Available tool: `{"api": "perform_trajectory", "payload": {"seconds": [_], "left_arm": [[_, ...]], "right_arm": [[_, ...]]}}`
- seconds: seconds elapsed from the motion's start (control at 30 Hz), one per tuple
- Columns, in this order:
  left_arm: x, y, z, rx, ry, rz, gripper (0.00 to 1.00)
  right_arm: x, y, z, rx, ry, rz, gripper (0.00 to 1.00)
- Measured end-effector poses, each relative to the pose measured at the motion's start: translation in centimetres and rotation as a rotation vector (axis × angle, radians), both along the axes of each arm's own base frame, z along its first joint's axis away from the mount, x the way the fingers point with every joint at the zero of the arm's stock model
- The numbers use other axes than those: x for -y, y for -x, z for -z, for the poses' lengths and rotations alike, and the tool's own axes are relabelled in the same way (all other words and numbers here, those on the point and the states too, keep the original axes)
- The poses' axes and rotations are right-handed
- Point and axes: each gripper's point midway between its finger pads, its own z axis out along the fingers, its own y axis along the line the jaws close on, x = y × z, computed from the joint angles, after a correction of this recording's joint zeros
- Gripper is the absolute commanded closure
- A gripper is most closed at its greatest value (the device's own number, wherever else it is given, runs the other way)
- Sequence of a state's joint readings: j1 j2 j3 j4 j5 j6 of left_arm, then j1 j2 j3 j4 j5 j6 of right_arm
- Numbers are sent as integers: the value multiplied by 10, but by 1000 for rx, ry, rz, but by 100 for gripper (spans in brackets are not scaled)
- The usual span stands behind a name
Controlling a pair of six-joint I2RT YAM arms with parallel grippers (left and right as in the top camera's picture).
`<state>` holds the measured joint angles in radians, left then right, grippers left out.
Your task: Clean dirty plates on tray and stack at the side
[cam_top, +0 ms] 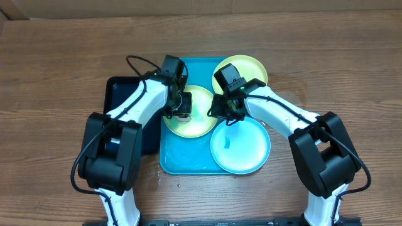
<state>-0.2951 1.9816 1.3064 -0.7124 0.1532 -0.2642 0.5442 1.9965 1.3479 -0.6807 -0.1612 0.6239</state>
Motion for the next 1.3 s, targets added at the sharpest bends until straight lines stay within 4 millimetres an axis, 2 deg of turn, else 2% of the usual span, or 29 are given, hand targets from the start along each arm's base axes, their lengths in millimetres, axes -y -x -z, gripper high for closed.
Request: {"api": "perform_trajectory", "payload": {"seconds": [0.1, 0.3, 0.43, 0.53, 0.63, 0.77, 0.9, 0.93, 1.1, 1.3], "left_arm": [[6, 3, -1, -10, 50, 3, 96], [43, 19, -13, -94, 277, 67, 96], [60, 13, -44, -102, 351, 100, 96], [62, 3, -64, -74, 348, 105, 96], [50, 0, -72, -47, 269, 91, 96], [22, -5, -61, -11, 79, 61, 96], [7, -4, -47, -1, -14, 49, 96], [2, -1, -38, -2, -38, 47, 96], [-4, 10, -1, -24, -59, 34, 96], [3, 12, 2, 1, 22, 19, 96]], "right_arm": [[1, 0, 0, -1, 3, 1, 96], [1, 0, 0, 2, 2, 1, 96], [0, 0, 0, 1, -1, 0, 96], [0, 0, 0, 0, 0, 0, 96], [0, 0, 0, 1, -1, 1, 96], [0, 0, 0, 0, 0, 0, 96], [0, 0, 0, 1, 0, 0, 96], [0, 0, 0, 0, 0, 0, 96], [0, 0, 0, 0, 0, 0, 96], [2, -1, 0, 4, 10, 4, 96]]}}
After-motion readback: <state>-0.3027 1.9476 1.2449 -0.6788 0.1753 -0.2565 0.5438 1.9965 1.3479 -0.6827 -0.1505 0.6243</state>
